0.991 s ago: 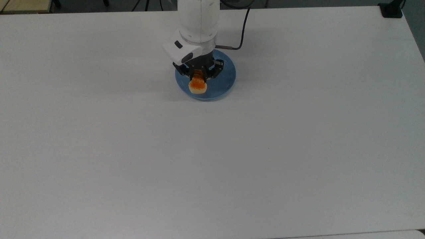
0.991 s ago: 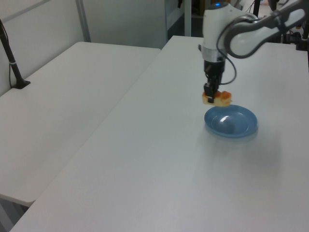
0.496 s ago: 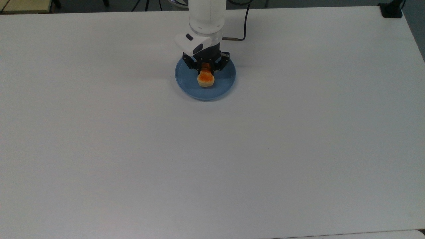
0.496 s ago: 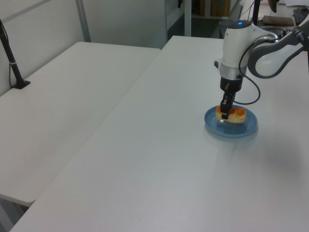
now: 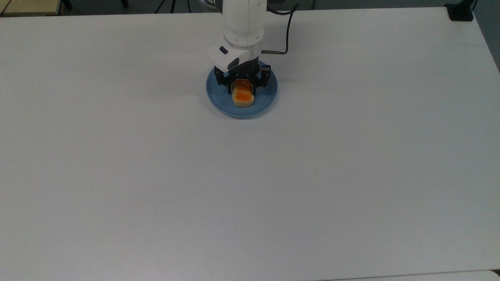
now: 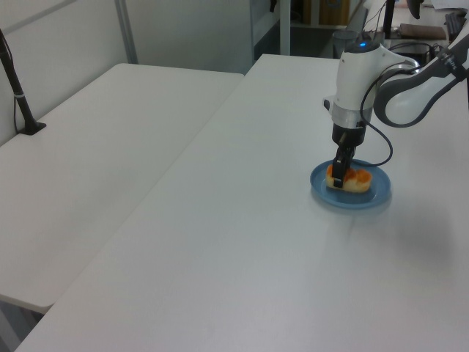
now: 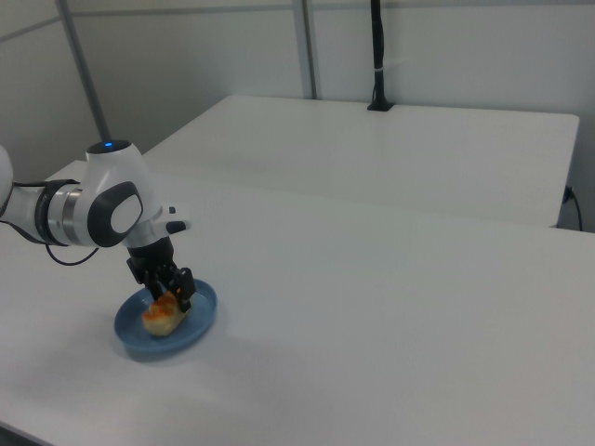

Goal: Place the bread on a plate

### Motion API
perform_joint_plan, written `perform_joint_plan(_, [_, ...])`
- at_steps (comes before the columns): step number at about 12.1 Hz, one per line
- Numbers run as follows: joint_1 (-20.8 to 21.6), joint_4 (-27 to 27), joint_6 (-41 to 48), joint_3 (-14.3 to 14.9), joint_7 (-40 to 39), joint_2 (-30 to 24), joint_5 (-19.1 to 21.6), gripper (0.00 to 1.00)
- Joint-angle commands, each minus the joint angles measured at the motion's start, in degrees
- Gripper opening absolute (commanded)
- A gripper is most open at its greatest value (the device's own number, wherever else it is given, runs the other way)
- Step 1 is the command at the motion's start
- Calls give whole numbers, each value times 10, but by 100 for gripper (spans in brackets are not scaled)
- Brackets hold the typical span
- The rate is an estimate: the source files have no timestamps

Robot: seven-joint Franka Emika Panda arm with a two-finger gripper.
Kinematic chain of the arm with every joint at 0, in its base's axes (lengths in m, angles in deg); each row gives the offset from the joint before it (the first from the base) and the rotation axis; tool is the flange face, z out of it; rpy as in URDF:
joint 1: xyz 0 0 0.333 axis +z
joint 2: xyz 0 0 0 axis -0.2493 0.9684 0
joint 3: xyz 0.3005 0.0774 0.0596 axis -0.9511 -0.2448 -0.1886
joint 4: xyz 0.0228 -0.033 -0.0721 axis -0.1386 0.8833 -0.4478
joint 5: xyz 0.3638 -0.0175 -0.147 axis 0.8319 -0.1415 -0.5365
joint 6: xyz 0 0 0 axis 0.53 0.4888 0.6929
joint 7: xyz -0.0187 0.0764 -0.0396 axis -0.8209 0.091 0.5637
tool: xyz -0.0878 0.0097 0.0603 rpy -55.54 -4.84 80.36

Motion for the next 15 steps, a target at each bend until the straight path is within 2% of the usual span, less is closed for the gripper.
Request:
perform_joint_plan(1, [6, -24, 26, 6, -2, -12, -11, 100])
perform_joint_plan(7, [-2, -245, 316, 13, -33, -18, -8, 100])
perform_joint_plan(10, [-23, -349, 405, 14, -48, -21, -5, 100])
perform_joint_plan(13, [-46, -412, 481, 14, -104, -22, -3, 100])
perform_joint_plan(15, [-65, -424, 501, 8, -105, -36, -3, 100])
